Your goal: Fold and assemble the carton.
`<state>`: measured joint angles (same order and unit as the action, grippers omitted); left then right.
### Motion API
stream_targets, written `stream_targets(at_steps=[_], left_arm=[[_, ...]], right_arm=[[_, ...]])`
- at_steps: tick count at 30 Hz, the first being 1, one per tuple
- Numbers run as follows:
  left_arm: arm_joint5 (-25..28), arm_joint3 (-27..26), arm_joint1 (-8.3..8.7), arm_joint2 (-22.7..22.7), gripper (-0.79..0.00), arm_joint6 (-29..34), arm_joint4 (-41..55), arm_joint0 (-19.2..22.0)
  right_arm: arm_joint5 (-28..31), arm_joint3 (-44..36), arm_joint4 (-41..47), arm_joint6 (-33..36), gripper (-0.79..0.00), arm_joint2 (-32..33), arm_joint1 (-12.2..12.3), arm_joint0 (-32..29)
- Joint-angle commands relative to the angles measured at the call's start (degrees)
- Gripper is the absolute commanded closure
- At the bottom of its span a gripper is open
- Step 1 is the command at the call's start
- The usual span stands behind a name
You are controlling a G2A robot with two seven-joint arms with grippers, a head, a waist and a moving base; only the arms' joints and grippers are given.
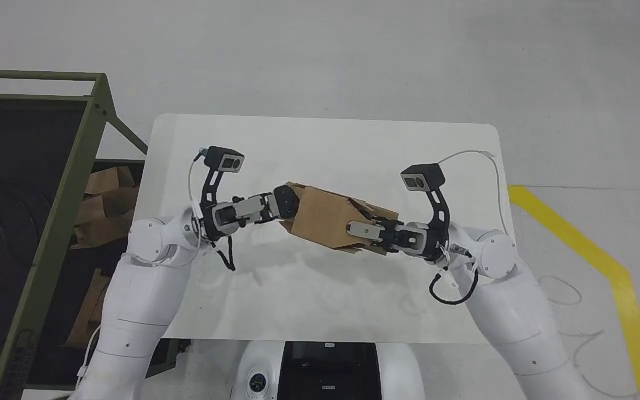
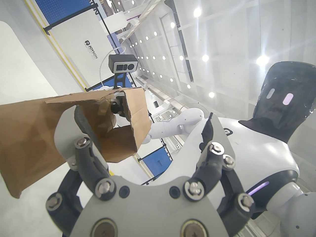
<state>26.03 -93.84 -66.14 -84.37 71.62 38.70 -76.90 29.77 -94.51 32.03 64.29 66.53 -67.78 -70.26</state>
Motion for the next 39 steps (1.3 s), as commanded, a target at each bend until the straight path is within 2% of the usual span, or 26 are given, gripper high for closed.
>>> stream_targets(at_steps=[1, 12, 15, 37, 39], left_arm=[[-0.6, 0.2, 0.09, 0.3, -0.785, 0.8, 0.1, 0.2], [-3.1, 3.1, 0.64, 1.5, -0.785, 9.6, 4.1, 2.4], [-4.4, 2.3, 0.84, 2.0, -0.785, 11.0, 3.5, 2.8], [-2.7, 1.0, 1.42, 5.9, -0.785, 9.4, 3.1, 3.0], [-2.7, 0.8, 1.49, 6.2, -0.720, 9.4, 3.1, 3.1]], right_arm=[[0.1, 0.1, 0.0, 0.0, 0.000, -0.1, 0.0, 0.1], [-1.4, 1.2, 1.6, 3.9, 0.000, -0.7, 0.3, 1.4], [-1.7, 1.7, 3.4, 5.6, 0.000, -1.1, 0.3, 2.0], [-2.6, 3.1, 5.0, 5.8, 0.000, -3.2, 0.0, 4.2], [-2.6, 3.2, 5.0, 5.8, 0.000, -3.4, -0.1, 4.4]])
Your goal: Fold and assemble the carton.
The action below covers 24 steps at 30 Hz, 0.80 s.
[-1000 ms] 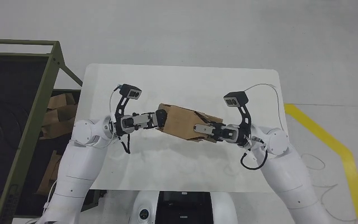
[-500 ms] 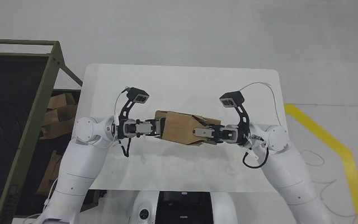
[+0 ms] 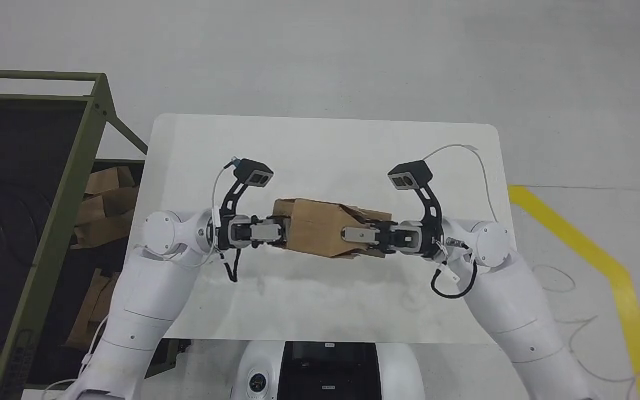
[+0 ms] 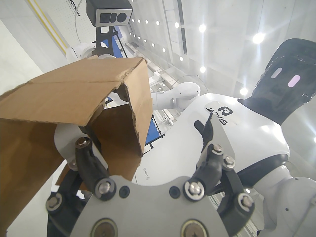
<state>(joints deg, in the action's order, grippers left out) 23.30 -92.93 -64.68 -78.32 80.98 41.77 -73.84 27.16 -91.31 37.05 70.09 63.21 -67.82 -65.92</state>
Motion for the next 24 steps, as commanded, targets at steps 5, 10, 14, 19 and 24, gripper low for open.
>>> stream_targets(at_steps=[5, 10, 14, 19, 24], left_arm=[[0.2, -0.4, 0.25, 0.5, -0.474, -0.2, 0.1, 0.1], [0.8, -0.6, 0.48, 0.6, -0.369, -0.8, 0.1, 0.1], [1.9, -0.3, 0.66, 0.7, -0.308, -1.9, -1.0, 0.1], [2.0, -0.2, 0.89, 1.0, -0.234, -2.0, -0.9, 0.1], [2.2, -0.4, 1.17, 1.2, -0.102, -2.2, -1.0, 0.0]], right_arm=[[-0.3, 0.2, -0.4, 0.0, 0.000, -0.4, -0.1, 0.6], [-1.0, 0.2, -0.8, 0.1, 0.000, -0.6, 0.0, 0.9], [-1.8, 0.0, -1.3, 0.6, 0.000, -0.9, 0.0, 1.0], [-2.5, -0.1, -1.8, 0.6, 0.000, -1.2, 0.1, 1.2], [-2.7, 0.0, -2.2, 0.3, 0.000, -1.2, 0.1, 1.3]])
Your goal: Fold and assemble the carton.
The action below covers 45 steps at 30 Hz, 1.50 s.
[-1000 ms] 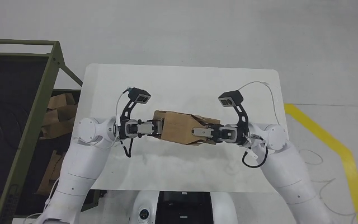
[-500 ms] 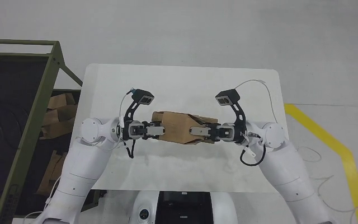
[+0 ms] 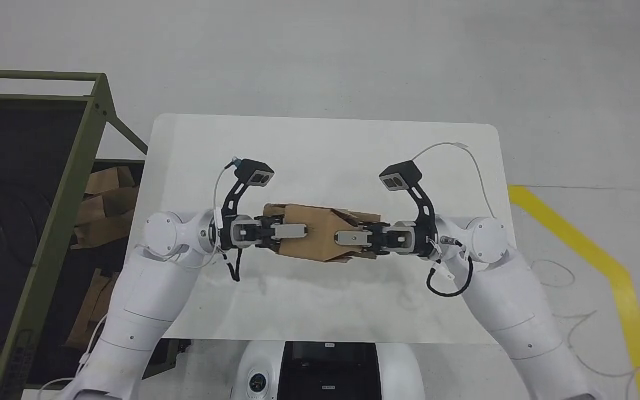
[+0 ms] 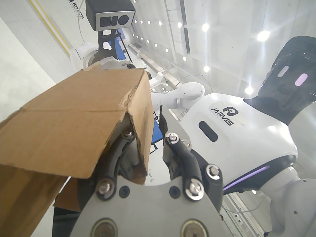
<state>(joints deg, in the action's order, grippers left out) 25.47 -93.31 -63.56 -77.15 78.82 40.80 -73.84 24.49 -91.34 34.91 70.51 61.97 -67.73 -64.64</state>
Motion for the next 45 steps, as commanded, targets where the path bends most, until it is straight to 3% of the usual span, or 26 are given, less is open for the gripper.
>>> stream_targets(at_steps=[1, 9, 14, 22, 26, 29, 37, 43, 44, 45], left_arm=[[0.1, -0.1, 0.11, 0.0, -0.092, -0.1, -0.1, -0.1], [0.7, -0.4, 0.63, 0.1, -0.058, -0.7, -1.1, -0.5], [0.7, -0.6, 0.95, 0.2, -0.108, -0.7, -0.9, -0.7], [0.6, -1.1, 1.45, 0.6, -0.105, -0.6, -1.0, -1.0], [0.7, -1.1, 1.67, 0.8, -0.240, -0.7, -0.9, -1.0], [0.8, -1.2, 1.82, 1.0, -0.212, -0.8, -0.8, -1.0], [1.2, -1.5, 2.24, 1.4, -0.006, -1.2, -0.8, -1.0], [1.7, -1.5, 2.52, 1.7, 0.000, -1.7, -0.6, -1.1], [1.9, -1.5, 2.56, 1.6, 0.000, -1.9, -0.6, -1.1], [2.1, -1.4, 2.60, 1.6, 0.000, -2.1, -0.6, -1.1]], right_arm=[[0.0, -0.1, -0.1, -0.2, 0.000, 0.0, 0.0, 0.0], [-0.3, -0.3, -0.5, -0.3, 0.000, 0.1, 0.1, -0.2], [-0.4, -0.5, -0.5, -0.2, 0.000, 0.1, 0.2, -0.4], [-0.5, -0.7, -0.6, -0.1, 0.000, 0.4, 0.4, -0.8], [-0.8, -0.6, -0.3, 0.5, 0.000, 0.5, 0.5, -0.8], [-1.0, -0.5, 0.0, 0.8, 0.000, 0.5, 0.5, -0.8], [-1.0, -0.3, 0.3, 1.4, 0.000, 0.5, 0.6, -0.8], [-1.1, -0.2, 0.4, 1.4, 0.000, 0.5, 0.7, -0.9], [-1.1, -0.2, 0.4, 1.3, -0.172, 0.5, 0.7, -0.9], [-1.2, -0.2, 0.2, 1.1, -0.449, 0.6, 0.7, -0.9]])
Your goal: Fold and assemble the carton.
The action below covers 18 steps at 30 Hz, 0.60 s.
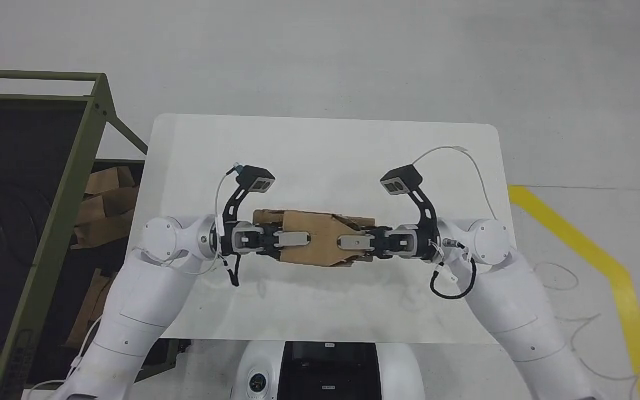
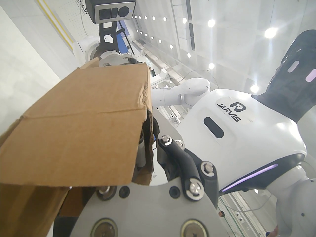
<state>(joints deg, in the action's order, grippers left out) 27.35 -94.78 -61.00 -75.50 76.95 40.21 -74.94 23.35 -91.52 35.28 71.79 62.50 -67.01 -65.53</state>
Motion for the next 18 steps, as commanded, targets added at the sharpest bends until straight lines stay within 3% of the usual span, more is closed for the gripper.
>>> stream_targets(at_steps=[1, 9, 18], left_arm=[[0.3, 0.1, 0.08, 0.0, 0.000, -0.3, 0.0, 0.0], [1.2, 0.4, 0.44, -0.8, 0.000, -1.2, 0.1, 0.2], [2.4, -0.3, 0.73, -2.8, 0.000, -2.4, 2.0, 0.0]], right_arm=[[-0.2, 0.0, -0.1, -0.3, -0.770, 0.0, 0.0, -0.1], [1.2, -1.5, 0.3, -1.3, -0.785, 2.8, 0.5, -1.2], [5.8, -7.1, 1.6, -4.1, -0.785, 9.3, 1.6, -6.5]])
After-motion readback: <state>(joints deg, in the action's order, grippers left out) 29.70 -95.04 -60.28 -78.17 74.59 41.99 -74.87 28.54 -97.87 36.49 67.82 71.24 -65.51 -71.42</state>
